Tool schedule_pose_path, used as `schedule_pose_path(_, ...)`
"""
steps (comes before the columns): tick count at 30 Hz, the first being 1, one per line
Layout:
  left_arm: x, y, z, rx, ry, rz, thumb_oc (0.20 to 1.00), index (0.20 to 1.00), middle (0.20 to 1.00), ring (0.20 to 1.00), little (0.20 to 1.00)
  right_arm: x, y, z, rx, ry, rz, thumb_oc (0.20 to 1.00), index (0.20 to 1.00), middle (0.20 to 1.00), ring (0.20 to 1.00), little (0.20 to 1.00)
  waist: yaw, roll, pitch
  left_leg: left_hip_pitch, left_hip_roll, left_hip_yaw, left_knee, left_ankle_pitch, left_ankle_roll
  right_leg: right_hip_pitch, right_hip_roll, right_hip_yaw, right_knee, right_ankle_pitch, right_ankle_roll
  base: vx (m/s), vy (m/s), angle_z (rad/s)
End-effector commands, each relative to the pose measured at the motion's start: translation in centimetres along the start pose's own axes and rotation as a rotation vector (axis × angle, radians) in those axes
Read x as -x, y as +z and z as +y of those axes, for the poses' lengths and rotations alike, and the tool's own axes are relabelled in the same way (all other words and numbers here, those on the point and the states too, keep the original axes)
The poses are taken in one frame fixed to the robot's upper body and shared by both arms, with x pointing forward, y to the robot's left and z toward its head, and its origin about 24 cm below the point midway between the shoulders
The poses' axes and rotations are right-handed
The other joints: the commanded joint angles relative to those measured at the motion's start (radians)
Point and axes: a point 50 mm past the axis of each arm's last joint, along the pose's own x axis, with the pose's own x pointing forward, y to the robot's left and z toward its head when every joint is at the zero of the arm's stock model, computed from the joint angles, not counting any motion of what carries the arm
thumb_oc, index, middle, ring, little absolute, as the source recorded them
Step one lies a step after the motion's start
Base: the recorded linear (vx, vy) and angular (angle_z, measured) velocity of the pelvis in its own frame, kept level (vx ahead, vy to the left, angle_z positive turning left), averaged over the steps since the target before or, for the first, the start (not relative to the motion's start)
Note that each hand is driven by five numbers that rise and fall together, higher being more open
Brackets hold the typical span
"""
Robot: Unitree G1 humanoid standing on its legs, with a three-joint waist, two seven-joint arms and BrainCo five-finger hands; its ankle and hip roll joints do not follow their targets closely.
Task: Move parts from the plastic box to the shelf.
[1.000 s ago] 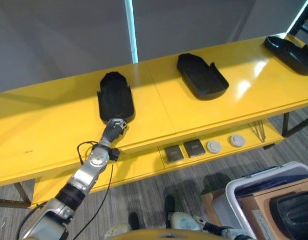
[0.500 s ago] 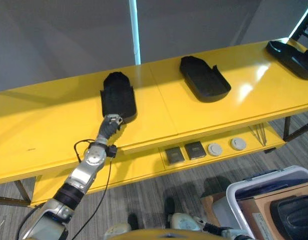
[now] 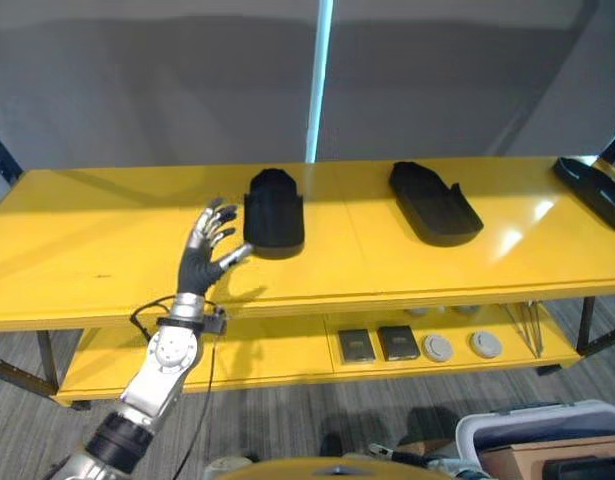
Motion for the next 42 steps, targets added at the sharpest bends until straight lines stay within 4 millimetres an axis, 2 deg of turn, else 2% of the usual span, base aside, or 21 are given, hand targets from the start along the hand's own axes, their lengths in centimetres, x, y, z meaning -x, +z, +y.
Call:
schedule_pose_path(1, -1.0, 1.7, -0.4, -0.075, -0.01, -0.164, 1.0, 1.0, 1.0, 1.0, 1.0, 0.2, 0.0, -1.0, -0.039, -0.019, 0.049, 1.0, 1.0, 1.0, 1.0, 1.0, -0.004, 0.013, 0.032, -0.023, 0.018, 0.031, -0.002, -0.079, 0.006, 0.131, -0.034, -0.021, 0.02, -0.17, 0.052, -0.04, 0.064, 0.09)
schedule_pose_path(5, -0.3, 0.6, -0.3, -0.137, -0.056, -0.141, 1.0, 1.0, 1.0, 1.0, 1.0, 0.2, -0.3, -0.7, -0.075, -0.005, 0.079, 1.0, 1.0, 1.0, 1.0, 1.0, 0.002, 0.012, 0.04, -0.027, 0.009, 0.026, -0.002, -0.081, 0.018, 0.115, -0.046, -0.025, 0.048, -0.17, 0.061, -0.04, 0.068, 0.03)
schedule_pose_path(11, -0.5, 1.7, -0.5, -0.092, -0.144, -0.207, 1.0, 1.0, 1.0, 1.0, 1.0, 0.0, -1.1, -0.3, -0.219, 0.008, 0.075, 1.0, 1.0, 1.0, 1.0, 1.0, -0.013, 0.02, 0.054, -0.036, 0.002, 0.063, -0.002, -0.087, 0.041, 0.075, -0.067, -0.03, 0.1, -0.165, 0.087, -0.01, 0.057, 0.0)
schedule_pose_path(15, -1.1, 2.8, -0.6, -0.106, -0.143, -0.269, 1.0, 1.0, 1.0, 1.0, 1.0, -0.1, -0.6, 0.0, -0.328, 0.028, 0.029, 1.0, 1.0, 1.0, 1.0, 1.0, -0.031, 0.027, 0.082, -0.027, 0.022, 0.147, -0.002, -0.086, 0.035, 0.012, -0.07, -0.106, 0.172, -0.161, 0.103, -0.05, -0.005, -0.15)
schedule_pose_path(17, -1.9, 3.7, 0.0, -0.148, -0.078, -0.315, 1.0, 1.0, 1.0, 1.0, 1.0, 0.0, -0.9, -0.6, -0.305, 0.018, 0.015, 1.0, 1.0, 1.0, 1.0, 1.0, -0.044, 0.028, 0.107, -0.006, 0.044, 0.239, -0.002, -0.086, 0.019, -0.012, -0.071, -0.191, 0.181, -0.15, 0.109, -0.07, -0.079, -1.37)
schedule_pose_path(19, -2.4, 3.8, 0.1, -0.153, -0.051, -0.313, 1.0, 1.0, 1.0, 1.0, 1.0, 0.0, -1.7, -0.9, -0.271, 0.017, 0.037, 1.0, 1.0, 1.0, 1.0, 1.0, -0.06, 0.028, 0.104, 0.012, 0.041, 0.234, -0.002, -0.109, 0.018, 0.008, -0.059, -0.16, 0.145, -0.157, 0.113, 0.05, -0.086, -1.5)
schedule_pose_path(20, -2.6, 3.7, 0.2, -0.151, -0.036, -0.306, 1.0, 1.0, 1.0, 1.0, 1.0, 0.1, -2.2, -1.1, -0.251, 0.013, 0.057, 1.0, 1.0, 1.0, 1.0, 1.0, -0.067, 0.023, 0.105, 0.007, 0.039, 0.254, 0.002, -0.092, 0.02, 0.008, -0.055, -0.161, 0.124, -0.139, 0.097, 0.13, -0.077, -1.39)
schedule_pose_path(21, -2.8, 3.5, 0.3, -0.161, -0.009, -0.291, 1.0, 1.0, 1.0, 1.0, 1.0, 0.1, -3.2, -1.5, -0.211, -0.001, 0.094, 1.0, 1.0, 1.0, 1.0, 1.0, -0.077, 0.022, 0.097, 0.023, 0.033, 0.245, 0.02, -0.122, 0.019, 0.03, -0.046, -0.129, 0.086, -0.144, 0.096, 0.06, -0.094, -1.19)
schedule_pose_path(23, -2.8, 3.2, 0.5, -0.157, 0.034, -0.277, 1.0, 1.0, 1.0, 1.0, 1.0, 0.2, -4.1, -2.0, -0.187, -0.024, 0.127, 1.0, 1.0, 1.0, 1.0, 1.0, -0.078, 0.002, 0.098, -0.015, 0.034, 0.259, 0.145, -0.154, 0.02, 0.029, -0.051, -0.115, 0.059, -0.122, 0.069, 0.04, -0.094, -0.79)
schedule_pose_path(24, -2.5, 3.0, 0.7, -0.156, 0.072, -0.269, 1.0, 1.0, 1.0, 1.0, 1.0, 0.4, -4.5, -2.8, -0.178, -0.053, 0.136, 1.0, 1.0, 1.0, 1.0, 1.0, -0.065, -0.011, 0.109, -0.071, 0.035, 0.206, 0.269, -0.174, 0.011, 0.044, -0.05, -0.076, 0.036, -0.114, 0.051, -0.01, -0.07, -0.92)
schedule_pose_path(25, -2.3, 2.9, 1.0, -0.174, 0.104, -0.268, 1.0, 1.0, 1.0, 1.0, 1.0, 0.6, -4.4, -3.3, -0.156, -0.08, 0.136, 1.0, 1.0, 1.0, 1.0, 1.0, -0.044, -0.014, 0.125, -0.135, 0.034, 0.125, 0.375, -0.144, -0.007, 0.055, -0.043, -0.041, 0.025, -0.111, 0.036, 0.03, -0.033, -1.21)
schedule_pose_path(26, -2.3, 3.0, 1.0, -0.174, 0.104, -0.269, 1.0, 1.0, 1.0, 1.0, 1.0, 0.6, -4.4, -3.3, -0.156, -0.08, 0.135, 1.0, 1.0, 1.0, 1.0, 1.0, -0.044, -0.016, 0.122, -0.141, 0.034, 0.125, 0.376, -0.141, -0.007, 0.049, -0.044, -0.041, 0.025, -0.109, 0.035, -0.03, 0.055, -1.48)
schedule_pose_path(27, -2.2, 2.7, 1.9, -0.166, 0.167, -0.25, 1.0, 1.0, 1.0, 1.0, 1.0, 0.8, -4.2, -4.2, -0.125, -0.124, 0.128, 1.0, 1.0, 1.0, 1.0, 1.0, -0.012, -0.018, 0.14, -0.204, -0.011, -0.029, 0.451, -0.133, -0.006, 0.052, -0.034, 0.037, 0.018, -0.103, 0.025, -0.04, 0.129, -1.29)
schedule_pose_path(29, -2.0, 2.7, 2.7, -0.15, 0.209, -0.23, 1.0, 1.0, 1.0, 1.0, 1.0, 1.0, -3.8, -5.0, -0.134, -0.145, 0.107, 1.0, 1.0, 1.0, 1.0, 1.0, 0.015, -0.02, 0.144, -0.214, -0.057, -0.134, 0.442, -0.155, 0.015, 0.05, -0.024, 0.104, 0.019, -0.103, 0.022, -0.04, 0.221, -1.45)
schedule_pose_path(30, -1.8, 2.8, 3.3, -0.164, 0.234, -0.222, 1.0, 1.0, 1.0, 1.0, 1.0, 1.2, -2.8, -5.3, -0.151, -0.135, 0.075, 1.0, 1.0, 1.0, 1.0, 1.0, 0.036, -0.02, 0.136, -0.198, -0.095, -0.234, 0.369, -0.178, 0.04, 0.034, -0.015, 0.168, 0.026, -0.103, 0.022, -0.09, 0.303, -1.76)
schedule_pose_path(31, -1.8, 3.0, 3.5, -0.163, 0.235, -0.225, 1.0, 1.0, 1.0, 1.0, 1.0, 1.3, -2.2, -5.5, -0.152, -0.13, 0.059, 1.0, 1.0, 1.0, 1.0, 1.0, 0.038, -0.016, 0.13, -0.182, -0.105, -0.259, 0.32, -0.183, 0.049, 0.018, -0.01, 0.188, 0.034, -0.103, 0.022, -0.12, 0.329, -1.59)
schedule_pose_path(34, -2.2, 3.1, 3.1, -0.158, 0.188, -0.211, 1.0, 1.0, 1.0, 1.0, 1.0, 1.4, -1.4, -5.5, -0.182, -0.123, 0.013, 1.0, 1.0, 1.0, 1.0, 1.0, 0.002, 0.006, 0.128, -0.124, -0.1, -0.231, 0.198, -0.172, 0.061, -0.057, -0.013, 0.19, 0.061, -0.085, 0.041, -0.13, 0.297, -1.49)
schedule_pose_path(37, -2.2, 2.7, 2.7, -0.158, 0.15, -0.201, 1.0, 1.0, 1.0, 1.0, 1.0, 1.1, -1.4, -4.8, -0.256, -0.096, -0.023, 1.0, 1.0, 1.0, 1.0, 1.0, -0.021, 0.002, 0.134, -0.108, -0.113, -0.215, 0.181, -0.178, 0.067, -0.104, -0.033, 0.198, 0.059, -0.042, 0.067, -0.14, 0.197, 0.1)
schedule_pose_path(38, -1.8, 2.2, 2.6, -0.185, 0.128, -0.19, 1.0, 1.0, 1.0, 1.0, 1.0, 0.8, -2.0, -4.1, -0.195, -0.095, -0.019, 1.0, 1.0, 1.0, 1.0, 1.0, -0.03, 0.005, 0.135, -0.085, -0.11, -0.188, 0.168, -0.193, 0.066, -0.138, -0.048, 0.153, 0.059, -0.018, 0.095, -0.12, 0.201, -0.14)
schedule_pose_path(41, -1.5, 1.9, 2.8, -0.19, 0.125, -0.173, 1.0, 1.0, 1.0, 1.0, 1.0, 0.7, -2.5, -3.8, -0.147, -0.108, -0.003, 1.0, 1.0, 1.0, 1.0, 1.0, -0.019, 0.009, 0.137, -0.081, -0.097, -0.133, 0.162, -0.187, 0.061, -0.15, -0.065, 0.077, 0.108, -0.031, 0.104, -0.14, 0.107, -0.43)
schedule_pose_path(42, -1.4, 1.9, 2.9, -0.2, 0.107, -0.182, 1.0, 1.0, 1.0, 1.0, 1.0, 0.5, -3.0, -3.4, -0.135, -0.094, 0.009, 1.0, 1.0, 1.0, 1.0, 1.0, -0.013, 0.019, 0.134, -0.088, -0.079, -0.093, 0.15, -0.17, 0.067, -0.152, -0.076, 0.043, 0.169, -0.067, 0.098, -0.2, 0.046, -0.88)
